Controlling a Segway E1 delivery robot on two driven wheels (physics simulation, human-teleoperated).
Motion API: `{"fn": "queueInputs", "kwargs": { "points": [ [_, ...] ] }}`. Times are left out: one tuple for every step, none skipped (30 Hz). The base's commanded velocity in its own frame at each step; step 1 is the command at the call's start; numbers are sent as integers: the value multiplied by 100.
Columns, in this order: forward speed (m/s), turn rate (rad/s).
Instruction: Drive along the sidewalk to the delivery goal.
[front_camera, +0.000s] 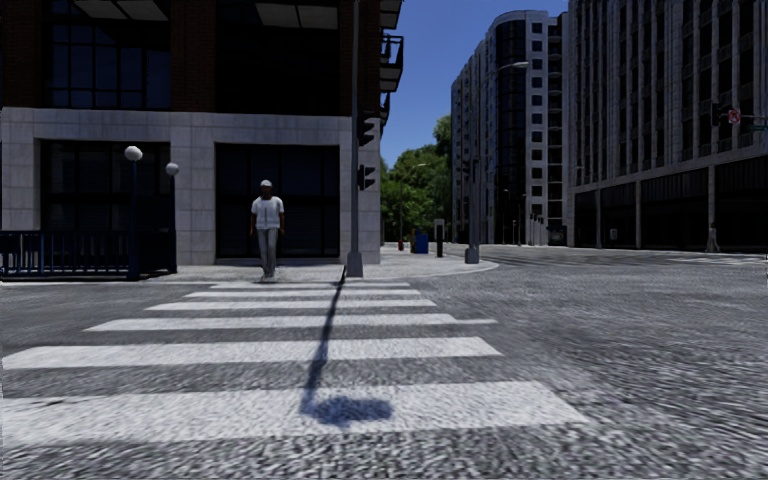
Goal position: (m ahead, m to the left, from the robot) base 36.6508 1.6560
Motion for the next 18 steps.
{"fn": "queueInputs", "kwargs": {
  "points": [
    [200,-27],
    [200,-27],
    [200,-27],
    [200,-24],
    [200,-5],
    [200,0],
    [200,0],
    [200,0],
    [200,0],
    [200,0],
    [200,0],
    [200,0],
    [200,0],
    [200,0],
    [200,0],
    [200,0],
    [200,0],
    [200,0]
  ]
}}
